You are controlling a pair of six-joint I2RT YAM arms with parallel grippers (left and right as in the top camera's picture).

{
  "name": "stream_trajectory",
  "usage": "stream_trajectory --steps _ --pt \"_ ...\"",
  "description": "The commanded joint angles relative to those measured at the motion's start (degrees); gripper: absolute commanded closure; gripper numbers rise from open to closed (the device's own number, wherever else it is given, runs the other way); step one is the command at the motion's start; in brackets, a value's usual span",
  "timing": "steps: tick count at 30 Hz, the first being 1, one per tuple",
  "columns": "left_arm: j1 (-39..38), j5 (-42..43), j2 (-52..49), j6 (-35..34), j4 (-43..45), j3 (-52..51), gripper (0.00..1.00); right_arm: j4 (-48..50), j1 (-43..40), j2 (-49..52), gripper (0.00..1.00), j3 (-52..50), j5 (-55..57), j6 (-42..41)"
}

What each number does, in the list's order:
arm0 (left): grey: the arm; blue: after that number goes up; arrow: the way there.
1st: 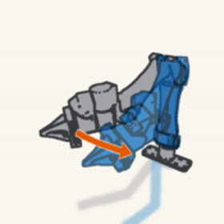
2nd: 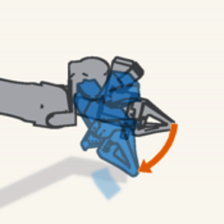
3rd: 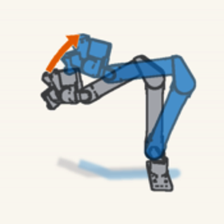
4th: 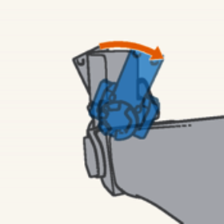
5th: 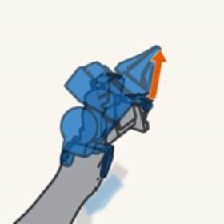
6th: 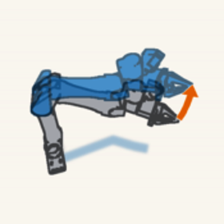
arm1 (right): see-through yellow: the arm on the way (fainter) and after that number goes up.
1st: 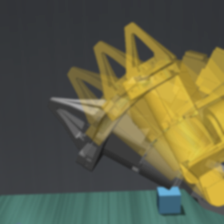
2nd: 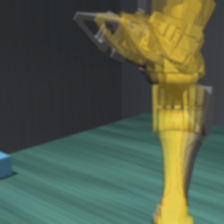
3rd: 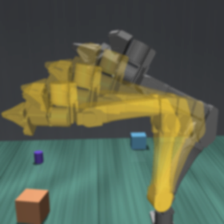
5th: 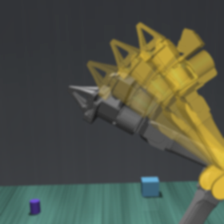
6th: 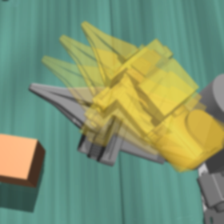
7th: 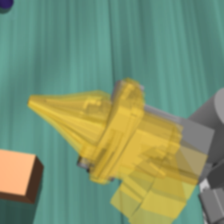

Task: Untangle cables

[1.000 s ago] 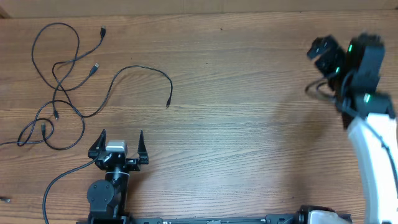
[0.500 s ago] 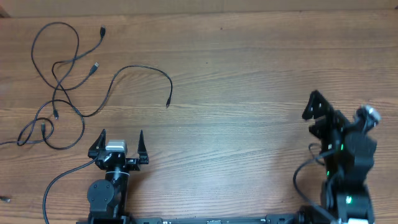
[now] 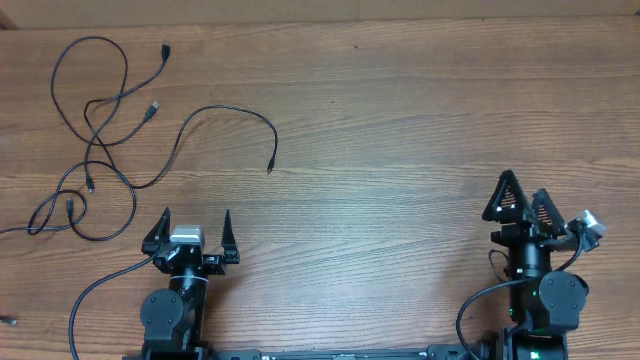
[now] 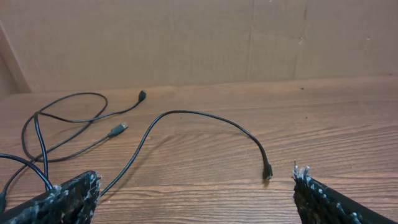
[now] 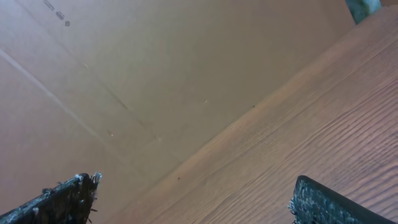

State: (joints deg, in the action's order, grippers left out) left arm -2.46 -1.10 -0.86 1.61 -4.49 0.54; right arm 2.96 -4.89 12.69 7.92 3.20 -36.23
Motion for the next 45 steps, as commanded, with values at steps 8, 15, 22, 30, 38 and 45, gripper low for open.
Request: stream_trajectory --steps 8,15,22,30,38,45 --pt "0.6 0.5 0.6 -0.5 0.1 -0.3 0.0 0.4 0.1 -12.2 0.0 -5.1 0.2 0.0" --pt "0.6 0.5 0.6 -0.5 0.1 -0.3 0.01 0.1 4.7 -12.6 0.0 -7.5 0.2 0.0" --pt "0.6 0.5 0.6 -0.5 0.1 -0.3 0.01 -4.8 6.7 -12.6 0.0 -7.5 1.2 7.3" --pt "0.6 0.6 0.6 -0.5 0.1 -0.3 0.01 -7.6 6.7 -12.6 0.0 -7.5 -1.5 31.0" --pt "0.6 0.5 0.6 -0.5 0.1 -0.3 0.0 -7.8 6.7 -12.6 0.0 -7.5 -1.8 38.2" --pt "0.6 0.5 0.6 -0.5 0.1 -0.3 0.0 -7.6 6.7 -12.6 0.0 -7.5 -1.8 38.2"
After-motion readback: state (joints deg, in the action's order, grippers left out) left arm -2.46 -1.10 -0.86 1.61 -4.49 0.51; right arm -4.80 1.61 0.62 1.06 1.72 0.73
